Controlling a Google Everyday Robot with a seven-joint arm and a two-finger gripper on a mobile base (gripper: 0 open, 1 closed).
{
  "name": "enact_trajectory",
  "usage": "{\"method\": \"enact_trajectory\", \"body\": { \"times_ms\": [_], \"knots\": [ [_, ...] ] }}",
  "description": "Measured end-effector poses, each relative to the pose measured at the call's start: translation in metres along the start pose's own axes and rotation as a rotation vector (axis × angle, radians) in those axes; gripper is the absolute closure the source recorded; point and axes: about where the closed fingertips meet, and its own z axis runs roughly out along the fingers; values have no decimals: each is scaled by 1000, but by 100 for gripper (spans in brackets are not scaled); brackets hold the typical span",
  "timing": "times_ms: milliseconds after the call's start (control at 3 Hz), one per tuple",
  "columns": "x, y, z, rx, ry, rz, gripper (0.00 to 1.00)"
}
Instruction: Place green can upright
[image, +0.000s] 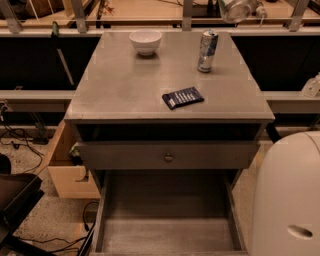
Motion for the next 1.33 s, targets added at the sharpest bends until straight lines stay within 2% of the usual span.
{"method": "enact_trajectory", "body": {
  "times_ms": [333,667,1000,1333],
  "knots": [
    [-7,-8,9,-113,-56,-155,100],
    [-12,-19,19,-149,-102,-309,100],
    [-12,-18,24,-158,-110,-397,100],
    [-11,-19,24,-158,-110,-397,100]
  ]
}}
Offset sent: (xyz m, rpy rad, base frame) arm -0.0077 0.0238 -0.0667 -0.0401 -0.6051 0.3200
